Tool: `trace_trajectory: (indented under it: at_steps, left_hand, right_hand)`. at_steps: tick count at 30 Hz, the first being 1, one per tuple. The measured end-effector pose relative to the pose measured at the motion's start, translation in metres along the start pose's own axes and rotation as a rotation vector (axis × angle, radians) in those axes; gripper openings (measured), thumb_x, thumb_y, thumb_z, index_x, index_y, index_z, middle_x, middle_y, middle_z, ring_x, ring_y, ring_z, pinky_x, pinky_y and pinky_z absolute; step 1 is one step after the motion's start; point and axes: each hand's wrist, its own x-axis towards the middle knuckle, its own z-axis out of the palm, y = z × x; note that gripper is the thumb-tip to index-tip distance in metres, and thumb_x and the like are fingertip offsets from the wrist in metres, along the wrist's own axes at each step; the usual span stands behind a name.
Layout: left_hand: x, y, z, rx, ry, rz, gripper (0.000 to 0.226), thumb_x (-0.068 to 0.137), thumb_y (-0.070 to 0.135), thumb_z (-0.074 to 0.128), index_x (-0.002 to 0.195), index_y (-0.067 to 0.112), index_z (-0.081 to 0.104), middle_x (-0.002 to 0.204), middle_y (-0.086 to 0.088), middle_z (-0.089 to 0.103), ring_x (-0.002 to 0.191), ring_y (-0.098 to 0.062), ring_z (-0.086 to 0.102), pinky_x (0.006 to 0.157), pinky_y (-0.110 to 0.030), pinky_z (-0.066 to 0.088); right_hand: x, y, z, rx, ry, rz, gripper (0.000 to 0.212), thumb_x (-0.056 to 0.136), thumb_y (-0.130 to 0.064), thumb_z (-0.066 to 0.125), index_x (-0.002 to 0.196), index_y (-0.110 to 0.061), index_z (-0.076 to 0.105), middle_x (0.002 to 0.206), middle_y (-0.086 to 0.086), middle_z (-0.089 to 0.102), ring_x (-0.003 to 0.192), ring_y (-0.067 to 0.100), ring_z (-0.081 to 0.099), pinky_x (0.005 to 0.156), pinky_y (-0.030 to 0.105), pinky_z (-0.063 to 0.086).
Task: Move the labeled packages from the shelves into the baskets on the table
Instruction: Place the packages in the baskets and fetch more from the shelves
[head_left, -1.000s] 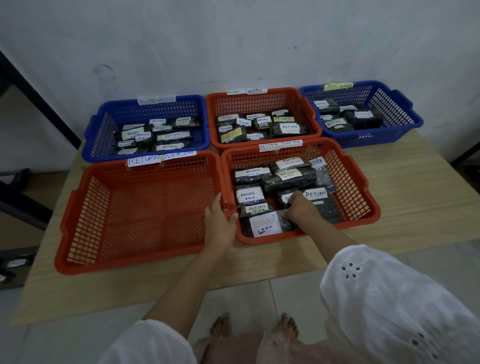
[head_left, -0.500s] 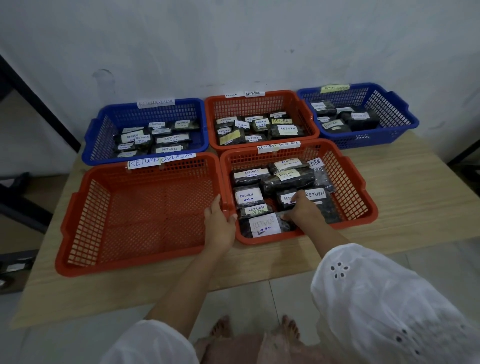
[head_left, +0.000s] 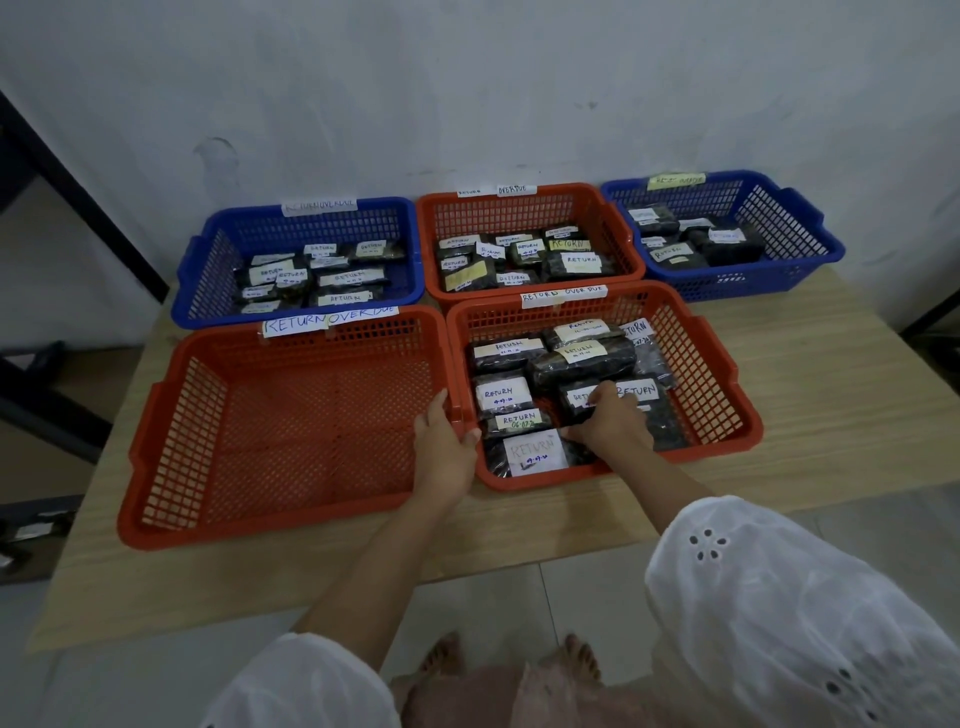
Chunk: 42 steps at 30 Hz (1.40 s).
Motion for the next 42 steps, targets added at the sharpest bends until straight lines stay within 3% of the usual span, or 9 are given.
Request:
trace_trajectory:
  at_steps: [3, 14, 21, 25, 28, 32, 35, 38, 42]
  left_hand:
    - [0.001, -0.001, -0.001, -0.002, -0.003, 0.003, 0.066, 0.092, 0.011, 0.056, 0.148, 0.017, 0.022, 0.144, -0.011, 0.03, 0.132, -0.023, 0.034, 0.105, -0.028, 0.03]
    - [0.008, -0.007, -0.008, 0.023, -0.051, 0.037, 0.068, 0.089, 0.015, 0.062, 0.146, 0.016, 0.026, 0.143, -0.011, 0.032, 0.132, -0.024, 0.034, 0.11, -0.034, 0.028]
    - [0.022, -0.013, -0.033, 0.1, -0.054, 0.154, 0.049, 0.092, 0.026, 0.056, 0.138, 0.021, 0.04, 0.136, -0.009, 0.04, 0.126, -0.023, 0.042, 0.107, -0.037, 0.035]
    - [0.024, -0.014, -0.053, 0.109, -0.072, 0.252, 0.034, 0.094, 0.024, 0.053, 0.128, 0.023, 0.052, 0.128, -0.006, 0.05, 0.115, -0.017, 0.05, 0.093, -0.026, 0.039]
    - [0.016, -0.013, -0.069, 0.101, -0.07, 0.311, 0.03, 0.095, 0.022, 0.052, 0.125, 0.023, 0.055, 0.125, -0.004, 0.052, 0.112, -0.016, 0.051, 0.088, -0.023, 0.037]
    - [-0.009, -0.018, -0.098, 0.102, -0.07, 0.384, 0.028, 0.095, 0.021, 0.052, 0.123, 0.025, 0.056, 0.123, -0.002, 0.054, 0.111, -0.012, 0.05, 0.088, -0.023, 0.035]
    - [-0.042, -0.031, -0.127, 0.063, -0.081, 0.434, 0.028, 0.093, 0.016, 0.055, 0.12, 0.023, 0.058, 0.12, -0.004, 0.057, 0.112, -0.012, 0.051, 0.091, -0.021, 0.034]
    - [-0.082, -0.052, -0.159, 0.011, -0.07, 0.446, 0.027, 0.092, 0.012, 0.056, 0.117, 0.022, 0.059, 0.117, -0.006, 0.06, 0.109, -0.013, 0.053, 0.094, -0.024, 0.038]
    - [-0.127, -0.087, -0.206, 0.008, -0.081, 0.467, 0.028, 0.089, 0.007, 0.061, 0.113, 0.02, 0.059, 0.116, -0.008, 0.061, 0.11, -0.016, 0.055, 0.099, -0.026, 0.04]
  right_hand:
    - [0.002, -0.002, 0.005, -0.014, 0.052, -0.018, 0.052, 0.076, -0.032, 0.078, 0.116, -0.019, 0.048, 0.132, 0.012, 0.033, 0.126, 0.032, 0.031, 0.086, 0.045, 0.045]
    - [0.006, 0.004, 0.004, 0.107, 0.041, -0.077, 0.049, 0.078, -0.03, 0.076, 0.118, -0.017, 0.05, 0.131, 0.014, 0.037, 0.123, 0.033, 0.039, 0.094, 0.041, 0.043]
    - [-0.008, -0.002, -0.009, 0.417, 0.276, -0.063, 0.05, 0.085, -0.028, 0.068, 0.127, -0.012, 0.046, 0.131, 0.016, 0.046, 0.124, 0.031, 0.041, 0.1, 0.04, 0.035]
    - [-0.03, -0.013, -0.008, 0.518, 0.313, -0.088, 0.046, 0.083, -0.03, 0.069, 0.123, -0.015, 0.05, 0.129, 0.012, 0.049, 0.125, 0.028, 0.042, 0.103, 0.045, 0.038]
    - [-0.055, -0.025, -0.002, 0.581, 0.299, -0.149, 0.044, 0.083, -0.03, 0.069, 0.12, -0.017, 0.05, 0.127, 0.01, 0.049, 0.125, 0.026, 0.043, 0.103, 0.047, 0.04]
    - [-0.095, -0.04, 0.006, 0.67, 0.244, -0.305, 0.033, 0.085, -0.031, 0.068, 0.111, -0.025, 0.049, 0.117, 0.002, 0.05, 0.12, 0.021, 0.046, 0.099, 0.037, 0.041]
    - [-0.131, -0.05, 0.017, 0.685, 0.147, -0.368, 0.035, 0.086, -0.036, 0.066, 0.115, -0.026, 0.049, 0.122, 0.003, 0.051, 0.115, 0.015, 0.047, 0.093, 0.032, 0.042]
    - [-0.174, -0.063, 0.033, 0.712, 0.127, -0.43, 0.032, 0.084, -0.028, 0.069, 0.11, -0.024, 0.051, 0.115, 0.007, 0.058, 0.106, 0.016, 0.054, 0.084, 0.025, 0.045]
    - [-0.229, -0.081, 0.064, 0.691, 0.055, -0.502, 0.037, 0.081, -0.018, 0.072, 0.114, -0.014, 0.055, 0.115, 0.013, 0.059, 0.112, 0.027, 0.054, 0.098, 0.041, 0.043]
